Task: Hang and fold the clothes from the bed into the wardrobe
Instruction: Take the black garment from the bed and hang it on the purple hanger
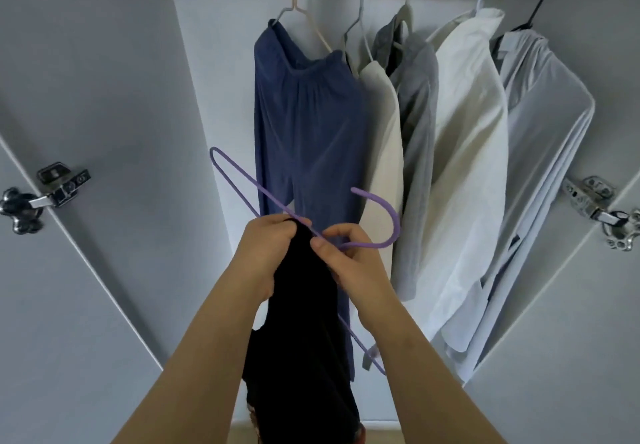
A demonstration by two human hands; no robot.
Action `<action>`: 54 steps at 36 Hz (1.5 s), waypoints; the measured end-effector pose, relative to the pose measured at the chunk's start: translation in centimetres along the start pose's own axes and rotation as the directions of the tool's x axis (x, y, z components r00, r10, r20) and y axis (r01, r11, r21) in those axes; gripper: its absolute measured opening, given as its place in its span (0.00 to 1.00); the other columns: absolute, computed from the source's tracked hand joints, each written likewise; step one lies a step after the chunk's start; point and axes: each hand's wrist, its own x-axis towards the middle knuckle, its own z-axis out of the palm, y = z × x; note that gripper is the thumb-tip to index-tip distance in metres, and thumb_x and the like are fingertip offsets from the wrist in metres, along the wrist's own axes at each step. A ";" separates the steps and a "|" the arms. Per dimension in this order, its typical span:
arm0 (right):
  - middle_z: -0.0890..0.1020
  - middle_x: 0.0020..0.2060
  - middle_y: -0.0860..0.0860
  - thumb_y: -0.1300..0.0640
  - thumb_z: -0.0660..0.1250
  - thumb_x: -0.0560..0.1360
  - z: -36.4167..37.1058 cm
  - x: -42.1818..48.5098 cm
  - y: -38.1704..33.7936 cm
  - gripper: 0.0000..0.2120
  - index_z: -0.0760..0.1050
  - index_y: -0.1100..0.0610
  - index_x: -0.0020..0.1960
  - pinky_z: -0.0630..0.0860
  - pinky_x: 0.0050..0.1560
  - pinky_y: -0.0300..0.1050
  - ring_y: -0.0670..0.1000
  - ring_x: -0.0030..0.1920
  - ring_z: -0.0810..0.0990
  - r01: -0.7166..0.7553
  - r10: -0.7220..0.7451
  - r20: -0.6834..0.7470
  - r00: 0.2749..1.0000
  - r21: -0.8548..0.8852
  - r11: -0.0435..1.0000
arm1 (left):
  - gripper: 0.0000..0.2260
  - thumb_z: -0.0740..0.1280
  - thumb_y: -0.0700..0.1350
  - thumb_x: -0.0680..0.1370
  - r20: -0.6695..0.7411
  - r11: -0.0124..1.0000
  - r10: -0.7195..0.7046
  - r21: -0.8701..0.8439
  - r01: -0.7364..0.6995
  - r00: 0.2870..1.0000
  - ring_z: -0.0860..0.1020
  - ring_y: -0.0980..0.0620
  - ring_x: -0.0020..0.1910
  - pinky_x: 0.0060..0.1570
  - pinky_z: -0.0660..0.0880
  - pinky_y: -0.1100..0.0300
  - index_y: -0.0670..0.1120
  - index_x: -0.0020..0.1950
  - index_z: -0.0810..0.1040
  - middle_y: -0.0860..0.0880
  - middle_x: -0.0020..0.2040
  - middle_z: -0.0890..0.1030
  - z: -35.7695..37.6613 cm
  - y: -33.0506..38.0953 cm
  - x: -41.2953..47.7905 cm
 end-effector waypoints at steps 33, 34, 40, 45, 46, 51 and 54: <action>0.74 0.32 0.43 0.61 0.62 0.76 1.6 1.1 1.6 0.13 0.70 0.45 0.37 0.70 0.41 0.40 0.44 0.33 0.72 -0.058 0.041 -0.090 0.995 -0.196 0.979 | 0.07 0.62 0.35 0.78 0.088 0.943 -0.011 0.333 -0.019 0.996 0.75 0.45 0.50 0.49 0.74 0.55 0.44 0.45 0.78 0.42 0.46 0.77 -5.8 -0.4 1.9; 0.75 0.32 0.44 0.63 0.62 0.76 1.5 1.2 1.4 0.14 0.71 0.46 0.37 0.71 0.39 0.36 0.44 0.34 0.73 -0.024 0.008 -0.081 0.997 -0.193 0.981 | 0.07 0.61 0.35 0.78 0.112 0.963 -0.032 0.270 0.001 0.993 0.76 0.46 0.48 0.47 0.75 0.56 0.42 0.46 0.78 0.42 0.45 0.78 -5.9 -0.4 1.6; 0.75 0.26 0.45 0.71 0.61 0.73 0.4 1.8 0.5 0.13 0.73 0.56 0.36 0.70 0.35 0.33 0.46 0.34 0.74 -0.055 0.055 0.001 0.998 -0.019 0.998 | 0.07 0.59 0.36 0.78 0.282 0.988 -0.063 0.154 0.020 0.957 0.75 0.51 0.39 0.38 0.76 0.60 0.41 0.46 0.76 0.45 0.37 0.75 -6.5 -1.1 0.7; 0.72 0.20 0.42 0.74 0.59 0.71 0.0 1.5 0.5 0.15 0.71 0.57 0.34 0.65 0.31 0.34 0.45 0.29 0.70 -0.111 0.111 0.001 0.994 0.064 0.992 | 0.08 0.62 0.42 0.77 0.388 0.997 -0.070 -0.008 0.079 0.919 0.79 0.51 0.40 0.38 0.74 0.64 0.40 0.48 0.78 0.43 0.39 0.78 -6.0 -1.3 0.4; 0.71 0.20 0.42 0.74 0.59 0.71 -0.2 1.4 0.4 0.15 0.70 0.57 0.34 0.64 0.30 0.33 0.45 0.29 0.69 -0.114 0.114 0.001 0.993 0.058 0.992 | 0.08 0.63 0.43 0.77 0.389 0.997 -0.065 -0.022 0.080 0.919 0.79 0.51 0.41 0.40 0.74 0.63 0.40 0.49 0.79 0.43 0.40 0.79 -5.8 -1.1 0.4; 0.75 0.26 0.45 0.68 0.62 0.76 -0.4 0.8 0.2 0.06 0.74 0.60 0.42 0.67 0.32 0.31 0.43 0.30 0.71 -0.073 0.073 0.000 0.997 0.068 0.995 | 0.07 0.62 0.44 0.80 0.031 0.970 0.153 0.187 -0.156 0.988 0.75 0.51 0.38 0.37 0.71 0.61 0.45 0.43 0.76 0.46 0.38 0.77 -4.6 -0.8 1.8; 0.75 0.26 0.45 0.61 0.63 0.77 -1.1 0.5 0.4 0.06 0.77 0.61 0.44 0.66 0.25 0.28 0.40 0.23 0.71 -0.061 0.066 -0.056 0.996 0.088 0.994 | 0.07 0.61 0.44 0.80 -0.211 0.984 0.178 0.048 -0.172 0.961 0.74 0.49 0.35 0.35 0.71 0.58 0.46 0.42 0.73 0.44 0.39 0.75 -4.5 -0.7 2.7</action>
